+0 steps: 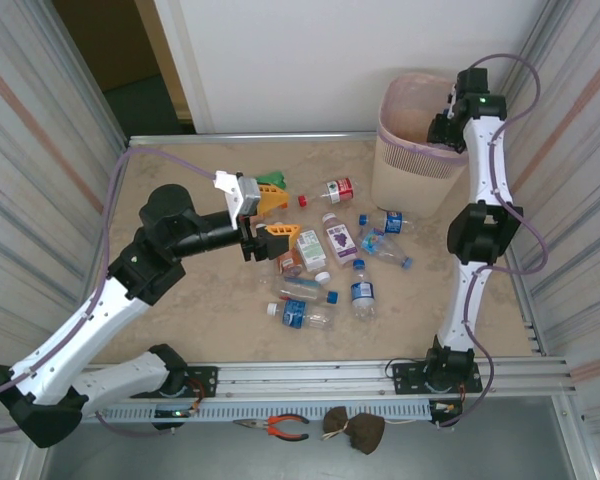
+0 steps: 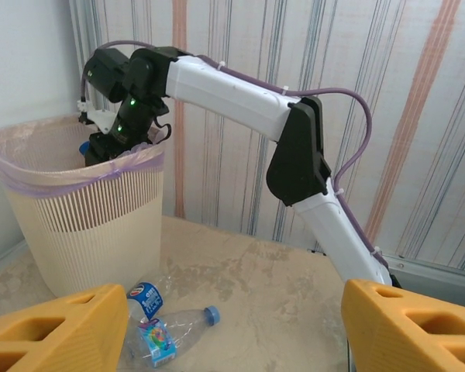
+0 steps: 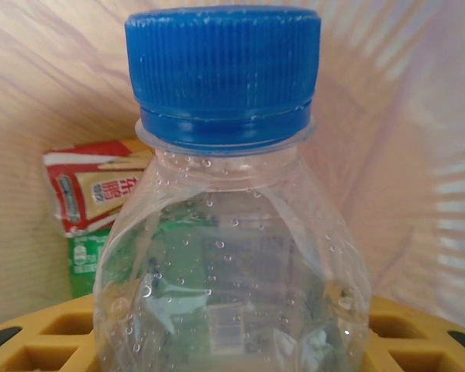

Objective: Put the plastic bottles in the bin

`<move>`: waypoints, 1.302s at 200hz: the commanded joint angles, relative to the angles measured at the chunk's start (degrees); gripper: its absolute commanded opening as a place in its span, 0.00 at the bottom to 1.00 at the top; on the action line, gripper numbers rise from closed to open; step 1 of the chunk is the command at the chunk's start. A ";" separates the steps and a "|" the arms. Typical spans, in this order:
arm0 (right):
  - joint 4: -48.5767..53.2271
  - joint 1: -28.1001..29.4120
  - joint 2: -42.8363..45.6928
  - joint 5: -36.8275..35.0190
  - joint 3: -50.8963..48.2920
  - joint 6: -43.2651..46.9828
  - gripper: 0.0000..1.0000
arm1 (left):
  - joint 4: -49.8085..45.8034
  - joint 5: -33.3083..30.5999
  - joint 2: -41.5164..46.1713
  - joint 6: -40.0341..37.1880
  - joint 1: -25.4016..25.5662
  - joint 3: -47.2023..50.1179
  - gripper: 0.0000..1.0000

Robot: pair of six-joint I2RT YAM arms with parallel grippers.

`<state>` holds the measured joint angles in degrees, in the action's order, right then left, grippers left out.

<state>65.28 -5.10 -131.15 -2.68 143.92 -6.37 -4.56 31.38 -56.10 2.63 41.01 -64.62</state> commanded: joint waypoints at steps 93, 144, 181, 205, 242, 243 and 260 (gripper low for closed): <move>3.19 0.66 -10.34 -0.32 2.06 1.21 0.58 | -0.45 -1.75 0.19 1.11 0.28 1.15 0.73; 3.16 0.88 -9.29 -0.37 2.16 0.83 0.72 | -0.45 -2.46 0.15 1.06 0.23 1.28 0.73; 2.16 1.23 -6.11 -0.58 2.19 0.73 0.81 | -1.00 -2.75 0.20 0.89 0.22 1.00 0.73; 2.00 1.47 -4.19 -0.98 2.74 0.79 0.84 | -1.09 -3.71 0.30 1.14 0.23 1.15 0.74; 2.35 1.85 -0.99 -1.80 3.48 1.12 0.88 | -2.26 -4.91 0.56 1.00 0.21 0.81 0.74; 2.37 1.85 -0.92 -1.80 3.48 1.15 0.88 | -2.24 -5.00 0.51 1.03 0.21 0.81 0.74; 2.34 1.96 0.74 -2.07 3.56 1.34 0.90 | -2.53 -5.55 0.65 1.12 0.16 0.88 0.74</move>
<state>66.92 -3.70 -136.00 -3.27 145.32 -5.50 -6.28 27.29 -56.10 3.22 41.01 -63.94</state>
